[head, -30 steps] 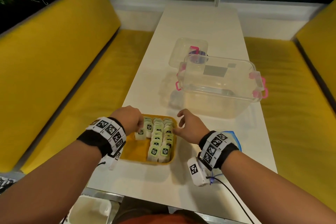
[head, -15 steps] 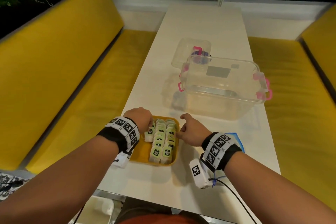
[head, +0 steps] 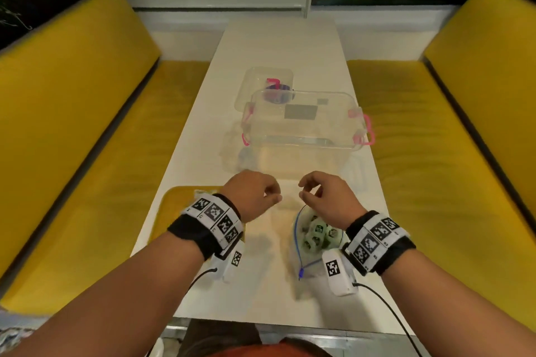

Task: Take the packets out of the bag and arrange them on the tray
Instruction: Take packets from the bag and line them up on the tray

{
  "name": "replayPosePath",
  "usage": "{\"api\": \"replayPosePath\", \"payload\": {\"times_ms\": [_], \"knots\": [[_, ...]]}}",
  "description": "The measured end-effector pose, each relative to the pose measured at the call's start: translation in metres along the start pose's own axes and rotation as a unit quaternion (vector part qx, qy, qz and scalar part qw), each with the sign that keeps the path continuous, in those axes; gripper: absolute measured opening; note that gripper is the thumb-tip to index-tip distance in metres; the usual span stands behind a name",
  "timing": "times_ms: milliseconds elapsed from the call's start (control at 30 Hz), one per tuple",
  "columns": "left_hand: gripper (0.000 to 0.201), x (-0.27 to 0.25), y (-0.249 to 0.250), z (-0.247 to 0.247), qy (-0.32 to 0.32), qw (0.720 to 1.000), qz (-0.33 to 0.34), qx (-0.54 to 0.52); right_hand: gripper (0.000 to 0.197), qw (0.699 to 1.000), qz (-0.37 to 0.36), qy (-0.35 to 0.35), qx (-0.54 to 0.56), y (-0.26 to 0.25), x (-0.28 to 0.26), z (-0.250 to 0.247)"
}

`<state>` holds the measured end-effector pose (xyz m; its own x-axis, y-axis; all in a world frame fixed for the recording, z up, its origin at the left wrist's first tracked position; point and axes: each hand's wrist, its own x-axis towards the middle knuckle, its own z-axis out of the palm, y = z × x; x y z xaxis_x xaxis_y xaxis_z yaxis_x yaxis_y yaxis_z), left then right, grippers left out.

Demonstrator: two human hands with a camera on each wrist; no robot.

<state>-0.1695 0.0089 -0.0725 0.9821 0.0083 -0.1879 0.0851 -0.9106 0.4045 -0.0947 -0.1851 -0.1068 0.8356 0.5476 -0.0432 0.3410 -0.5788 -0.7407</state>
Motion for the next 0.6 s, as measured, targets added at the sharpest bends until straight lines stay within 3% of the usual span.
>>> {"api": "replayPosePath", "payload": {"times_ms": [167, 333, 467, 600], "knots": [[0.024, 0.015, 0.034, 0.051, -0.056, 0.998, 0.032, 0.027, 0.016, 0.996, 0.050, 0.000, -0.079, 0.040, -0.030, -0.011], [0.034, 0.018, 0.040, 0.088, -0.109, 0.991, -0.014, 0.081, 0.041, 0.983, 0.131, -0.069, -0.109, 0.065, -0.059, -0.005], [0.043, 0.011, 0.037, 0.101, -0.089, 0.994, -0.057, -0.005, 0.039, 0.985, 0.140, -0.086, -0.044, 0.078, -0.075, 0.003], [0.055, -0.001, 0.042, 0.103, -0.041, 0.990, -0.049, -0.122, 0.050, 0.995, 0.093, -0.022, 0.009, 0.079, -0.079, 0.005]]}}
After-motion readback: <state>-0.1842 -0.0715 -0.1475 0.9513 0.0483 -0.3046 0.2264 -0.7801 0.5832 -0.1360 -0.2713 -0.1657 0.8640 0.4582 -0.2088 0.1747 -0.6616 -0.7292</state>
